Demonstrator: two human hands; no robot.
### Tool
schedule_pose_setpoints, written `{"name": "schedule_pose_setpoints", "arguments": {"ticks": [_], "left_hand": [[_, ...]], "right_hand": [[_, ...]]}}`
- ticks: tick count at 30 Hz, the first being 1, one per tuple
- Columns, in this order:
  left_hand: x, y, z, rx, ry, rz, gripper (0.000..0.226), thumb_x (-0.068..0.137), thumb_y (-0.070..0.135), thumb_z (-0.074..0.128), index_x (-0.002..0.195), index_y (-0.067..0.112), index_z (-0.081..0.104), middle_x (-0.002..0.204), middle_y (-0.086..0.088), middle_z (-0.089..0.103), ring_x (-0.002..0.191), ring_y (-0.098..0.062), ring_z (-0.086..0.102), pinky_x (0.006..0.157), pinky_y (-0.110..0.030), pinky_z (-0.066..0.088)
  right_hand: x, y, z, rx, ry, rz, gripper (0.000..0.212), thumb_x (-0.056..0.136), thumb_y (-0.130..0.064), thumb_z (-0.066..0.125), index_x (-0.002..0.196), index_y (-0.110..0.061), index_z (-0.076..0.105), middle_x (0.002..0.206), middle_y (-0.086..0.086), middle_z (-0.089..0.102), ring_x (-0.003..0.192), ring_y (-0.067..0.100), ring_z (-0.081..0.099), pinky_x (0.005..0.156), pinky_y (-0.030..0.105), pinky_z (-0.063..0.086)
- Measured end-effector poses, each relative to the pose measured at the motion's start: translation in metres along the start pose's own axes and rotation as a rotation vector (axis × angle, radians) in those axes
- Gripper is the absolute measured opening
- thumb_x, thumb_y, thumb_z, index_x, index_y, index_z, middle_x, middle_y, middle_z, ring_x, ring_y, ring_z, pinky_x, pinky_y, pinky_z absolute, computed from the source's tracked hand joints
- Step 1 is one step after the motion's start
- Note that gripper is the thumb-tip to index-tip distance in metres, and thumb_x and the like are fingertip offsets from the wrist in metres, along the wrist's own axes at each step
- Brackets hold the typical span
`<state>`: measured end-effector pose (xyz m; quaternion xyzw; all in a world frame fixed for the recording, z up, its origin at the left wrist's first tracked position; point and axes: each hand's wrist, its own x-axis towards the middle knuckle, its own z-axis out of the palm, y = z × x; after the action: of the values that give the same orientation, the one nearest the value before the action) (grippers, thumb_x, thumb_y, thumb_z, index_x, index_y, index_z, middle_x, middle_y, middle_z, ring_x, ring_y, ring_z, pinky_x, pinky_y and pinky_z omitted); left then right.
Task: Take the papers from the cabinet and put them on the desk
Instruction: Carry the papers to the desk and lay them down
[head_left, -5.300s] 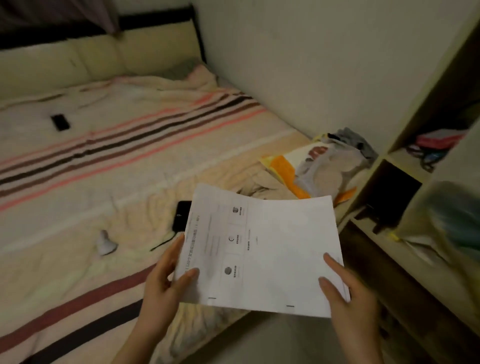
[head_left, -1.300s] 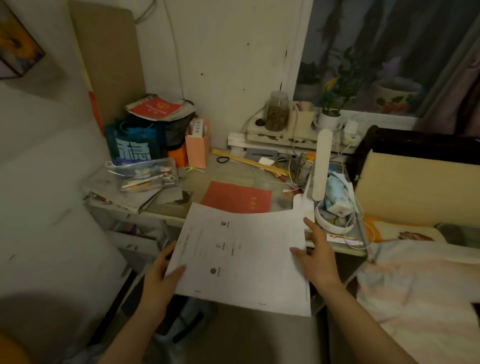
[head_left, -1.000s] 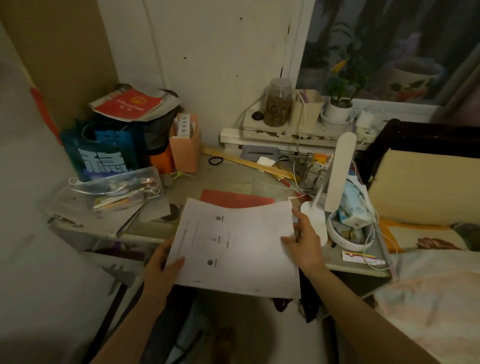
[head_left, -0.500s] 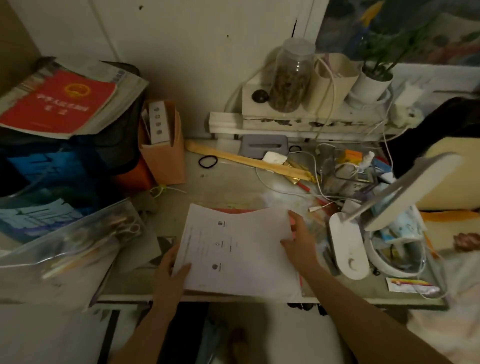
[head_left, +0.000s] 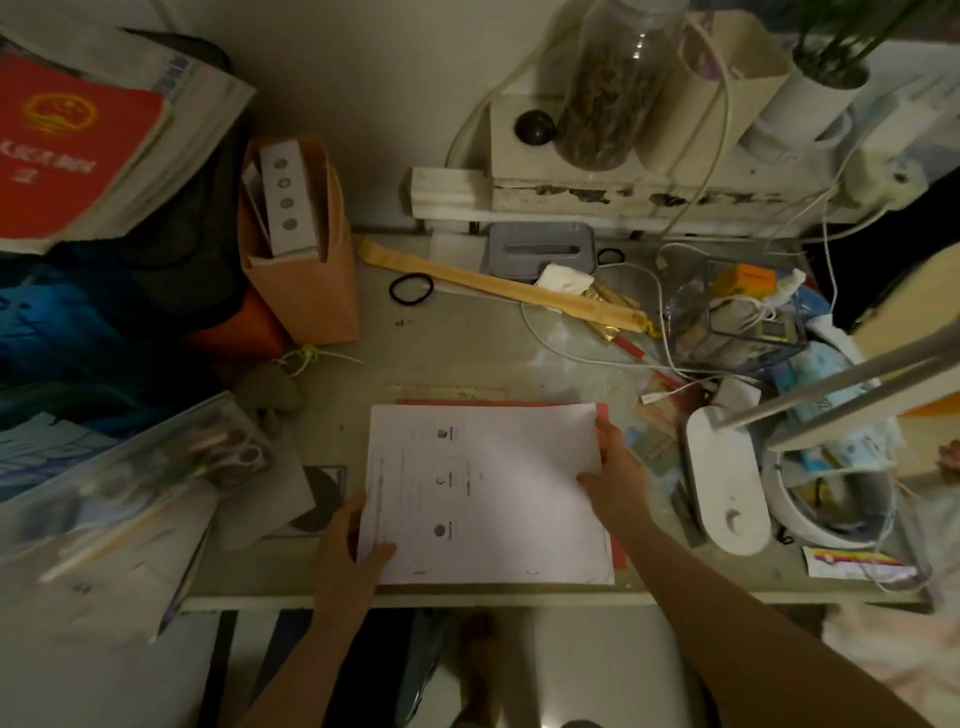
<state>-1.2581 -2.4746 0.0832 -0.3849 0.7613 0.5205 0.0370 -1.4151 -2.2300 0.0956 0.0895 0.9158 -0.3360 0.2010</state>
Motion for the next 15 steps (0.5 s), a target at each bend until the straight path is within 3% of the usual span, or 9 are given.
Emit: {"name": "schedule_pose_setpoints", "arguments": {"ticks": [4, 12, 15], "left_hand": [[0.002, 0.004, -0.001, 0.122, 0.032, -0.047, 0.063, 0.072, 0.006, 0.073, 0.128, 0.016, 0.045, 0.132, -0.02, 0.036, 0.114, -0.036, 0.044, 0.097, -0.049, 0.039], [0.008, 0.003, -0.006, 0.245, -0.022, -0.076, 0.065, 0.07, 0.012, 0.076, 0.127, 0.016, 0.044, 0.134, -0.022, 0.034, 0.115, -0.037, 0.045, 0.097, -0.048, 0.041], [0.006, 0.008, -0.005, 0.318, -0.003, -0.042, 0.062, 0.072, 0.018, 0.075, 0.126, 0.015, 0.044, 0.133, -0.021, 0.035, 0.115, -0.038, 0.045, 0.098, -0.049, 0.041]], "right_hand": [[-0.001, 0.003, -0.003, -0.072, -0.022, -0.019, 0.063, 0.08, -0.007, 0.06, 0.135, -0.024, 0.034, 0.121, 0.012, 0.06, 0.103, 0.031, 0.059, 0.085, 0.042, 0.049], [-0.004, -0.001, -0.006, -0.313, -0.082, -0.043, 0.07, 0.087, -0.02, 0.059, 0.143, -0.019, 0.017, 0.133, 0.014, 0.048, 0.12, 0.031, 0.05, 0.097, 0.043, 0.045], [-0.011, -0.007, -0.013, -0.309, -0.084, -0.057, 0.067, 0.087, -0.02, 0.06, 0.142, -0.018, 0.022, 0.132, 0.013, 0.049, 0.118, 0.031, 0.052, 0.097, 0.042, 0.047]]}}
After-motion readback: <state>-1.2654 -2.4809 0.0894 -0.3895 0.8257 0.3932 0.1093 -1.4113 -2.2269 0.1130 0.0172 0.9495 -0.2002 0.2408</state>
